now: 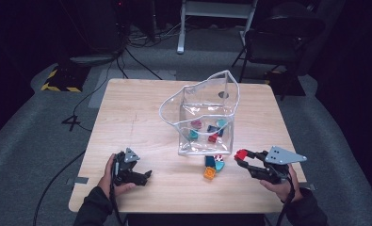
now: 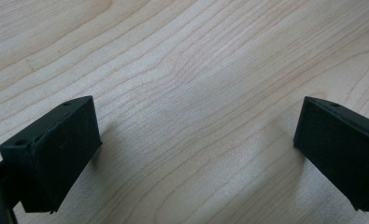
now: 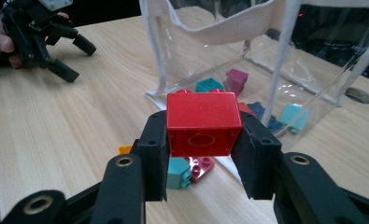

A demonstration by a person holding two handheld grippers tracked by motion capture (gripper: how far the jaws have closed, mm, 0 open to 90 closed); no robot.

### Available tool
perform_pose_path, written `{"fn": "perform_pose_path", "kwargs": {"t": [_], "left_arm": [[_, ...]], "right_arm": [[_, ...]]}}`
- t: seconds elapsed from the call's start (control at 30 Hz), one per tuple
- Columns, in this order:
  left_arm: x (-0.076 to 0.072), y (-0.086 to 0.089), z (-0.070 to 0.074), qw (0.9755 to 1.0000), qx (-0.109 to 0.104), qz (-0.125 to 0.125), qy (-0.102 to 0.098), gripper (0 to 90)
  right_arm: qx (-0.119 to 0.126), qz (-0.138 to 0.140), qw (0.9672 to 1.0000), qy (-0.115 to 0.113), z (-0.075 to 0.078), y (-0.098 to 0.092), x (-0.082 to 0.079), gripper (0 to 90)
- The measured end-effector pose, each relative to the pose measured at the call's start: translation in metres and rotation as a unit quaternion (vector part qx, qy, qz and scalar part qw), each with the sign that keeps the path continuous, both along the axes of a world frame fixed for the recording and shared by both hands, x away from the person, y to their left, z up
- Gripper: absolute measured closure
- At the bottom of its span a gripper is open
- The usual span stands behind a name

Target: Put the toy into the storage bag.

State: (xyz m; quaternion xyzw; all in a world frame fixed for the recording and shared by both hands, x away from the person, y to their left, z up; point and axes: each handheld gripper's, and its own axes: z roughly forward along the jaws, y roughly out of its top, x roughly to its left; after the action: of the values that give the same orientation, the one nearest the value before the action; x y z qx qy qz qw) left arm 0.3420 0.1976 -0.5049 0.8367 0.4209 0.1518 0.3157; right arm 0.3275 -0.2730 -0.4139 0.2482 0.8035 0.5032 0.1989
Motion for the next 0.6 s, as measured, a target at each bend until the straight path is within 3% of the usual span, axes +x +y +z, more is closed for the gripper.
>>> {"fn": "perform_pose_path", "kwargs": {"t": [0.27,0.6], "left_arm": [[0.000,0.000,0.000,1.0000,0.000,0.000,0.000,0.6],[0.000,0.000,0.000,1.0000,-0.001,0.000,0.000,0.6]], "right_arm": [[0.010,-0.010,0.9998,-0.015,0.018,-0.001,0.006,59.3],[0.021,-0.013,0.9985,-0.049,0.049,0.005,0.012,59.4]]}}
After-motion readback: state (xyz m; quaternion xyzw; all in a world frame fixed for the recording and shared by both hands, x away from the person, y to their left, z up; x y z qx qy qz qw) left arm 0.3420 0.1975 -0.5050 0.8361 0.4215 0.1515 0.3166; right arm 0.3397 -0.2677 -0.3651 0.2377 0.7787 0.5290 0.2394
